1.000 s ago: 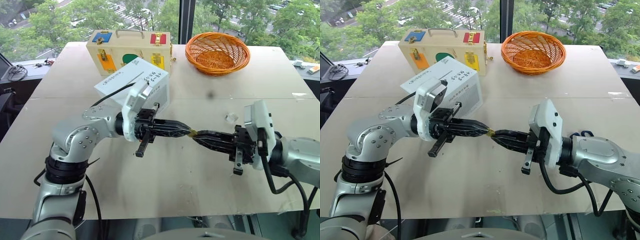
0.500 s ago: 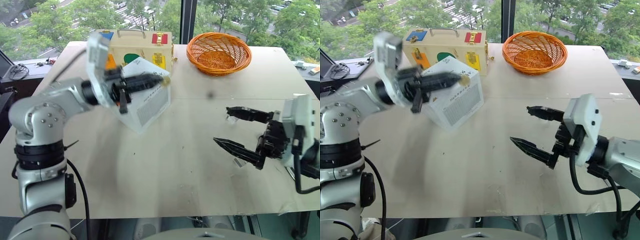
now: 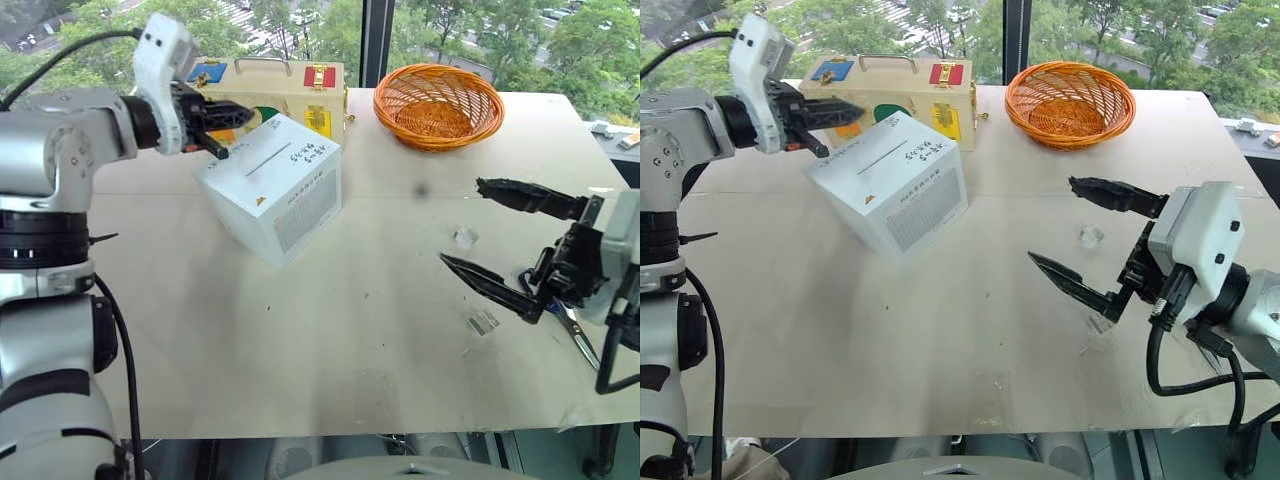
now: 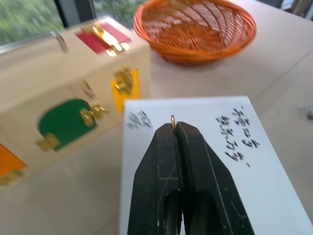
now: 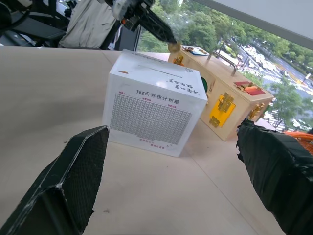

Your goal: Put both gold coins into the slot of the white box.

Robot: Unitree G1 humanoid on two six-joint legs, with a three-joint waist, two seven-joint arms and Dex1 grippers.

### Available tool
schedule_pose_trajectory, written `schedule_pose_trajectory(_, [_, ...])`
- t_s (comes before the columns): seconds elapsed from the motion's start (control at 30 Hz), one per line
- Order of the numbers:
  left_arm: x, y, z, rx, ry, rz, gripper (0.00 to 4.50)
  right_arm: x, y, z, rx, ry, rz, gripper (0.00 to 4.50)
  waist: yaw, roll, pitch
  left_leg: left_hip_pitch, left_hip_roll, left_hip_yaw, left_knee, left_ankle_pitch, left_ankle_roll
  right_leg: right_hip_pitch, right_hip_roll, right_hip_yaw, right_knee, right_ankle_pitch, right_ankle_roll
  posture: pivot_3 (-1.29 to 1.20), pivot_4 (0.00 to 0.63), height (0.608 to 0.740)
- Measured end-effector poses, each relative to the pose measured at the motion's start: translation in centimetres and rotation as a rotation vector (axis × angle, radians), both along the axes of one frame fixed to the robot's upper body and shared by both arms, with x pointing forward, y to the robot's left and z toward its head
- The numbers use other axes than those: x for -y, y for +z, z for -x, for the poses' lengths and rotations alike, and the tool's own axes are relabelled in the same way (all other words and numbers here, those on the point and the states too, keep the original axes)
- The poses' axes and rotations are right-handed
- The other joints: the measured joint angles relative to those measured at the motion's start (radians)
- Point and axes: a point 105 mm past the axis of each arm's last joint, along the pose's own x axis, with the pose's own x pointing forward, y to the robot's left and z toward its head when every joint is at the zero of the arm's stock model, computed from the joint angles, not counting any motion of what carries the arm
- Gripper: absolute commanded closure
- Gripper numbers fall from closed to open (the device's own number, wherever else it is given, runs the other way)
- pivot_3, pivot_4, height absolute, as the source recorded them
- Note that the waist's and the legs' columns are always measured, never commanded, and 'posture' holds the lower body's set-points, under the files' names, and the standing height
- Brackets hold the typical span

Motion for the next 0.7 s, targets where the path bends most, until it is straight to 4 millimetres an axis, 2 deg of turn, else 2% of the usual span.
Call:
schedule_pose_trajectory(0.3, [0.6, -2.0, 0.4, -0.171, -0.015, 0.035, 4.50, -0.7, -0.2, -0.2, 0.014, 0.019, 0.002, 0.01, -0.002, 0.000, 0.000, 0.000, 0.000, 0.000, 0.000, 0.000, 0.000, 0.000, 0.000, 0.000, 0.001, 0.000, 0.000, 0.00, 0.150, 0.740])
schedule_pose_trajectory(0.5, [0.7, -3.2, 0.7, -0.198, -0.021, 0.011, 4.50, -0.8, -0.3, -0.3, 0.009, 0.022, 0.002, 0.01, -0.003, 0.000, 0.000, 0.001, 0.000, 0.000, 0.000, 0.000, 0.000, 0.000, 0.000, 0.000, 0.002, 0.000, 0.000, 0.00, 0.150, 0.740])
schedule_pose_trajectory(0.7, [0.9, -3.2, 0.8, -0.152, -0.030, -0.049, 4.50, -0.8, -0.4, -0.2, 0.005, 0.024, 0.005, 0.01, -0.002, -0.001, 0.000, 0.000, 0.000, 0.000, 0.000, 0.000, 0.000, 0.000, 0.000, 0.000, 0.002, 0.000, 0.000, 0.00, 0.150, 0.740])
